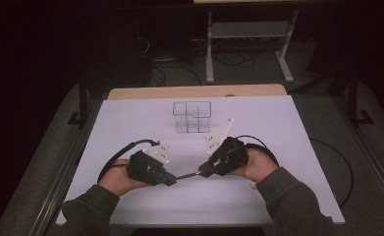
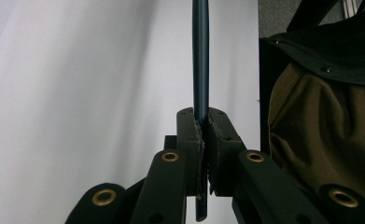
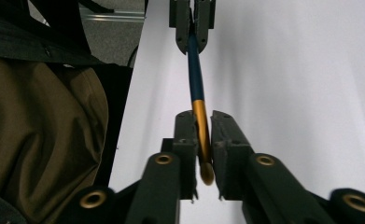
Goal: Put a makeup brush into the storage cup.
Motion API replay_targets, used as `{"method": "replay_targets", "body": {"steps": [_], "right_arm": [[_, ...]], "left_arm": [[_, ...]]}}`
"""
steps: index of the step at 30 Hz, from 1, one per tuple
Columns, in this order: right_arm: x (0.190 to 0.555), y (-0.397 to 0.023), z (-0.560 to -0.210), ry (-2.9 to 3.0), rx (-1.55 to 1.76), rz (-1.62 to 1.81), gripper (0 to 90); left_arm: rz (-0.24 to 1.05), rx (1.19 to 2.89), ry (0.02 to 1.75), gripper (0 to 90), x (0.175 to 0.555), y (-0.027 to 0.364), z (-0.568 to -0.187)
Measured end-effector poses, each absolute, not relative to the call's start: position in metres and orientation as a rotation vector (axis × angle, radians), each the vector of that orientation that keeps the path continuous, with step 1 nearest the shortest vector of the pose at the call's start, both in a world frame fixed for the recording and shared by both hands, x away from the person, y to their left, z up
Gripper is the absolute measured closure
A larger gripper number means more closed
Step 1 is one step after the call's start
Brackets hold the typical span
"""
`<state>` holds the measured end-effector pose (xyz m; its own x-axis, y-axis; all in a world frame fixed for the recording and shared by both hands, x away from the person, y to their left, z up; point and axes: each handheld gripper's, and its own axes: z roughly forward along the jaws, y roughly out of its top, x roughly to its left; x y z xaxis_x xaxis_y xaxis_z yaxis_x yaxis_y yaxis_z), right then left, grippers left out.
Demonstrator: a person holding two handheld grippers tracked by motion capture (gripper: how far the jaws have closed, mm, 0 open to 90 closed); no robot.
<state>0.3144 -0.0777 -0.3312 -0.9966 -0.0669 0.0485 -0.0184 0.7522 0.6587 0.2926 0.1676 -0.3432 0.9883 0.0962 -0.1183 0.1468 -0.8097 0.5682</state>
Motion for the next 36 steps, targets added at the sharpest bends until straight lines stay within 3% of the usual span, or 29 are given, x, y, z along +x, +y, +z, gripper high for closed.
{"method": "replay_targets", "body": {"steps": [11, 16, 30, 36], "right_arm": [[0.316, -0.075, -0.334, -2.838, 0.112, -1.015, 83.4], [0.315, -0.069, -0.333, -2.856, 0.114, -0.956, 83.4], [0.312, -0.061, -0.320, -2.913, 0.155, -0.910, 82.9], [0.314, -0.069, -0.321, -2.894, 0.109, -1.015, 74.9]], "left_arm": [[-0.144, 2.536, 0.146, 83.6, 0.291, 0.165, -0.348], [-0.130, 2.535, 0.145, 76.8, 0.290, 0.162, -0.346], [-0.121, 2.550, 0.142, 83.8, 0.291, 0.154, -0.348], [-0.119, 2.530, 0.159, 84.1, 0.292, 0.157, -0.349]]}}
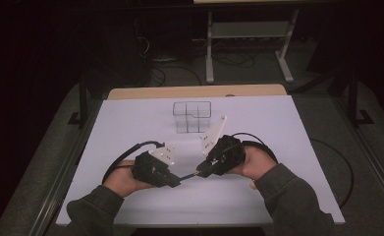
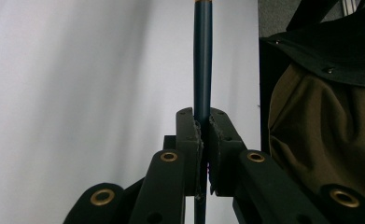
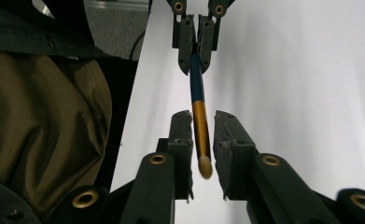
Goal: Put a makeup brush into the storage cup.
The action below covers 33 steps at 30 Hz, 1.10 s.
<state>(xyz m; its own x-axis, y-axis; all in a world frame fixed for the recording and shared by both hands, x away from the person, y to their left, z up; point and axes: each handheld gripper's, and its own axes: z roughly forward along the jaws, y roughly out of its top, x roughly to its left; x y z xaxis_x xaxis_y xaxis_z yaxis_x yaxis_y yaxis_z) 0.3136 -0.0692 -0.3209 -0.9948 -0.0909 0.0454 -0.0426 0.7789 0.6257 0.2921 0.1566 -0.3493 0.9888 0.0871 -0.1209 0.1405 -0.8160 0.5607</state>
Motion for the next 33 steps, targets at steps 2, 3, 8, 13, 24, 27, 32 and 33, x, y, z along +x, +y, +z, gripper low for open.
{"method": "replay_targets", "body": {"steps": [2, 3, 8, 13, 24, 27, 32, 33], "right_arm": [[0.314, -0.072, -0.322, -2.879, 0.090, -1.032, 72.5], [0.315, -0.073, -0.323, -2.879, 0.096, -1.041, 72.4], [0.314, -0.078, -0.326, -2.856, 0.069, -1.077, 73.6], [0.314, -0.078, -0.324, -2.842, 0.087, -1.092, 81.9], [0.315, -0.076, -0.323, -2.849, 0.120, -1.035, 83.4], [0.313, -0.074, -0.322, -2.858, 0.118, -0.996, 83.4], [0.313, -0.070, -0.315, -2.890, 0.143, -0.929, 83.4], [0.313, -0.070, -0.314, -2.896, 0.143, -0.911, 83.5]], "left_arm": [[-0.117, 2.531, 0.153, 84.1, 0.292, 0.157, -0.349], [-0.115, 2.524, 0.153, 84.1, 0.292, 0.157, -0.349], [-0.117, 2.521, 0.153, 84.1, 0.293, 0.157, -0.349], [-0.116, 2.522, 0.147, 84.1, 0.293, 0.156, -0.349], [-0.130, 2.534, 0.138, 82.1, 0.291, 0.152, -0.351], [-0.128, 2.537, 0.141, 77.9, 0.291, 0.151, -0.351], [-0.125, 2.543, 0.150, 77.9, 0.293, 0.150, -0.352], [-0.124, 2.546, 0.145, 78.0, 0.293, 0.150, -0.352]]}}
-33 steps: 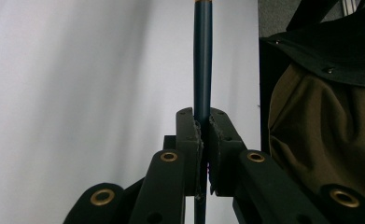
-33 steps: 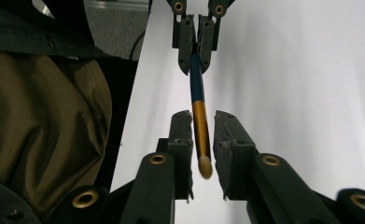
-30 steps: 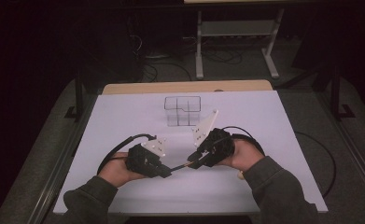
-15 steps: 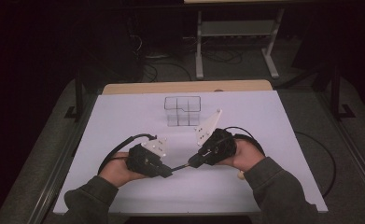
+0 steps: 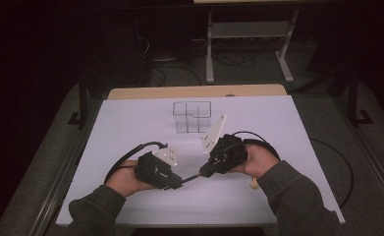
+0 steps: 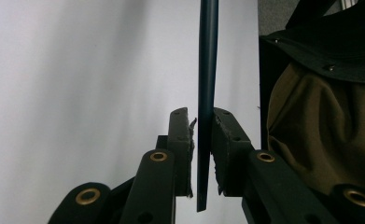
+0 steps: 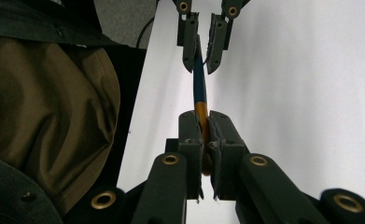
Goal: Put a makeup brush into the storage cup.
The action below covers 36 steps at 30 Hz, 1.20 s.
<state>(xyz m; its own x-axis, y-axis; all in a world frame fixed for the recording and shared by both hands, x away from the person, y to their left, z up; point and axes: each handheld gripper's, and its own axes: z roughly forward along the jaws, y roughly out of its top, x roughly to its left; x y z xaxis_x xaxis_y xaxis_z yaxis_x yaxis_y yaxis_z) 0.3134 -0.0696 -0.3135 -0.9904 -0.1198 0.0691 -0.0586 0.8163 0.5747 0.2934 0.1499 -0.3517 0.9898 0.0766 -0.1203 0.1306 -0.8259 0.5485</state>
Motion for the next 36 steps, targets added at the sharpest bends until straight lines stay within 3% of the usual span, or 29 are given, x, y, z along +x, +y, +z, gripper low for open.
{"method": "replay_targets", "body": {"steps": [5, 15, 19, 25, 31, 36], "right_arm": [[0.313, -0.064, -0.309, -2.923, 0.161, -0.884, 83.4], [0.312, -0.066, -0.307, -2.907, 0.137, -0.931, 82.0], [0.317, -0.071, -0.307, -2.900, 0.107, -0.996, 70.6], [0.318, -0.079, -0.313, -2.873, 0.050, -1.091, 64.6], [0.320, -0.084, -0.320, -2.836, 0.025, -1.154, 66.2], [0.320, -0.082, -0.320, -2.825, 0.045, -1.173, 75.2]], "left_arm": [[-0.124, 2.559, 0.134, 83.0, 0.292, 0.148, -0.352], [-0.099, 2.536, 0.140, 84.5, 0.292, 0.149, -0.353], [-0.098, 2.521, 0.154, 84.5, 0.293, 0.151, -0.354], [-0.090, 2.501, 0.173, 84.5, 0.294, 0.154, -0.354], [-0.090, 2.496, 0.176, 84.5, 0.294, 0.155, -0.353], [-0.093, 2.499, 0.170, 84.5, 0.294, 0.154, -0.354]]}}
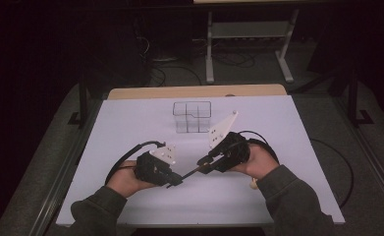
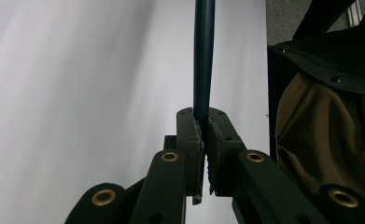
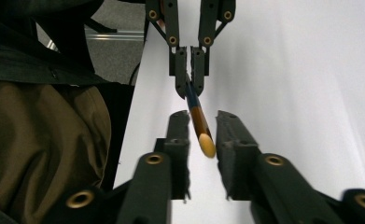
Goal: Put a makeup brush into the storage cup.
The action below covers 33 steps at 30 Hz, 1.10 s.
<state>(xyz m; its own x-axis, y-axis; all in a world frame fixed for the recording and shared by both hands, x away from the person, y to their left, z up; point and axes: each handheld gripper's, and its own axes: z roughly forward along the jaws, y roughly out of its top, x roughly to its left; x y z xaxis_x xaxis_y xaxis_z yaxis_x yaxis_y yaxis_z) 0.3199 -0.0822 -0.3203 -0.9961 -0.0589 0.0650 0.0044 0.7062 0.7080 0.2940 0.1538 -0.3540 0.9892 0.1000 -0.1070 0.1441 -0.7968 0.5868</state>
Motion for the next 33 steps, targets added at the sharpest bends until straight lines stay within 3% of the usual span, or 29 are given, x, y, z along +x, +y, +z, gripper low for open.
{"method": "replay_targets", "body": {"steps": [4, 13, 20, 29, 33], "right_arm": [[0.320, -0.082, -0.320, -2.819, 0.056, -1.168, 81.4], [0.321, -0.080, -0.320, -2.793, 0.064, -1.130, 83.3], [0.319, -0.067, -0.314, -2.848, 0.128, -1.028, 83.4], [0.317, -0.058, -0.305, -2.877, 0.123, -0.991, 83.2], [0.318, -0.062, -0.305, -2.869, 0.097, -1.038, 78.6]], "left_arm": [[-0.090, 2.503, 0.166, 84.5, 0.294, 0.153, -0.354], [-0.104, 2.510, 0.152, 84.0, 0.293, 0.151, -0.355], [-0.107, 2.518, 0.161, 77.2, 0.292, 0.150, -0.356], [-0.080, 2.533, 0.154, 83.6, 0.292, 0.149, -0.357], [-0.071, 2.503, 0.177, 84.1, 0.292, 0.151, -0.356]]}}
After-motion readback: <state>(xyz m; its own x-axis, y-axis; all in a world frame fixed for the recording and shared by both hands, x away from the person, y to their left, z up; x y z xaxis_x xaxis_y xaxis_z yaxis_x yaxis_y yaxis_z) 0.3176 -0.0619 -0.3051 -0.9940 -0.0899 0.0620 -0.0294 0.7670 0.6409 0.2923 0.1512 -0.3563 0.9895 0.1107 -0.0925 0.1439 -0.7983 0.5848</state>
